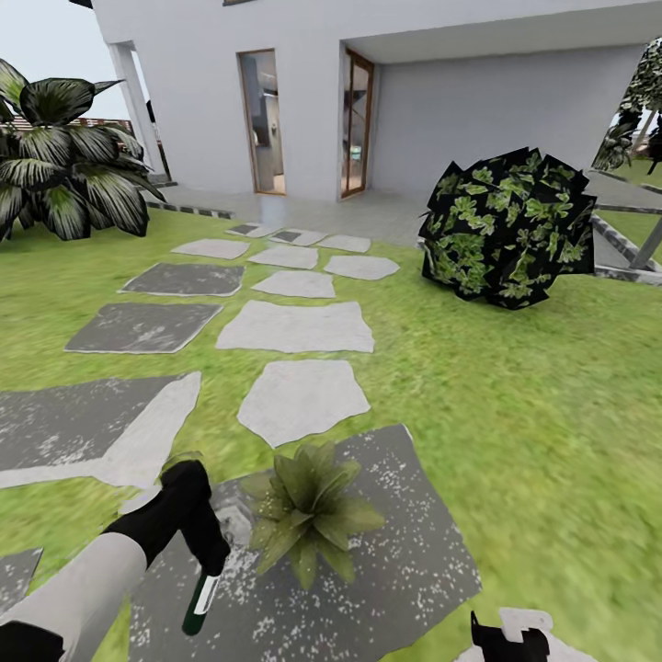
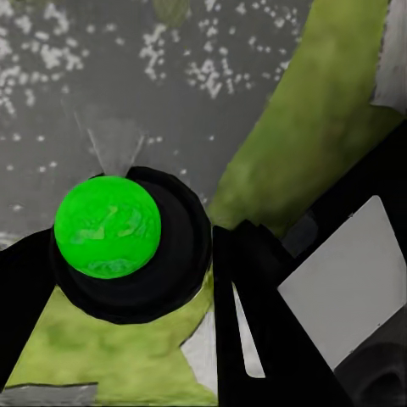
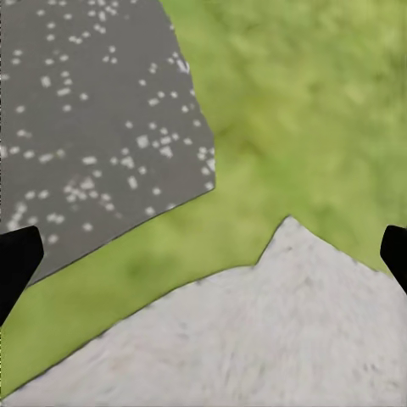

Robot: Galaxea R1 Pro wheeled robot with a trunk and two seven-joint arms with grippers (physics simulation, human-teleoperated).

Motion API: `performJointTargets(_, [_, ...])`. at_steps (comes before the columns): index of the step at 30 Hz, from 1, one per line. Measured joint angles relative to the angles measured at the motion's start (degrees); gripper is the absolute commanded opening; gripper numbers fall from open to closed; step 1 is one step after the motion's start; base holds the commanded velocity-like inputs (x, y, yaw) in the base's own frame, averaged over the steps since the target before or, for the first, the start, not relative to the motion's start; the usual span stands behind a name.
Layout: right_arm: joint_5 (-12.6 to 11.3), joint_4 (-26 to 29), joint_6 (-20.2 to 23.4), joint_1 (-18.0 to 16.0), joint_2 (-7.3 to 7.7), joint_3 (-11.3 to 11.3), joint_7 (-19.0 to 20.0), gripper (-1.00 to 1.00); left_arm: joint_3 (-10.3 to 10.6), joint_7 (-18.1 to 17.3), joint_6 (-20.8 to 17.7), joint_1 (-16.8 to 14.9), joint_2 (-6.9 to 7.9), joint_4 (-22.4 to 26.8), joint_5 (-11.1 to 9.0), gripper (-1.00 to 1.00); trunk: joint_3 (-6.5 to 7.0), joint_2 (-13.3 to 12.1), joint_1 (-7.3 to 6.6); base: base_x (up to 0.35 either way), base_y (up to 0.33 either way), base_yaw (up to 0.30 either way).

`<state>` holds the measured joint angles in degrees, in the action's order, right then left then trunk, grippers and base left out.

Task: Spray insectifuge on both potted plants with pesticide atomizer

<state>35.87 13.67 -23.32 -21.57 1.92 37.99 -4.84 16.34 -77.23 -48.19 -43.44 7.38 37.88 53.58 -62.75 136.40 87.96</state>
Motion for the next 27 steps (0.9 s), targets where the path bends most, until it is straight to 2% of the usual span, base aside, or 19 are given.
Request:
performJointTargets(3, [-0.01,0.0,0.0,0.0,-0.03,-0.06,0.0,1.0,-0.07,1.11,0.1,2.85,0.12,-0.08,-0.27,-1.0,0.01,0.0,0.0,0.0,0.0,0.119])
performJointTargets(7, [0.0,-0.03,0.0,0.0,-0.07,-0.08,-0.01,1.0,-0.28,1.29,0.18,4.06,0.19,0.0,-0.56,-1.0,0.01,0.0,0.0,0.0,0.0,0.247])
performJointTargets(11, [-0.01,-0.04,0.0,0.0,-0.07,-0.08,-0.01,1.0,-0.86,1.25,0.14,4.15,-0.05,0.66,-0.63,-1.0,0.01,0.0,0.0,0.0,0.0,0.225])
performJointTargets(14, [0.0,-0.04,0.0,0.0,-0.07,-0.03,0.0,1.0,-1.74,1.21,0.13,3.87,-0.35,0.97,-0.64,-1.0,0.01,0.0,0.0,0.0,0.0,0.048])
performJointTargets(19, [0.0,-0.03,0.0,0.0,0.0,-0.01,0.0,1.0,-2.01,1.27,0.13,3.65,-0.41,1.04,-0.57,-1.0,0.01,0.0,0.0,0.003,-0.023,0.008])
performJointTargets(27, [0.0,-0.02,0.0,0.0,-0.04,-0.08,-0.01,1.0,-1.93,1.4,0.13,3.66,-0.29,1.05,-0.53,-1.0,0.01,0.0,-0.01,0.037,-0.238,0.041])
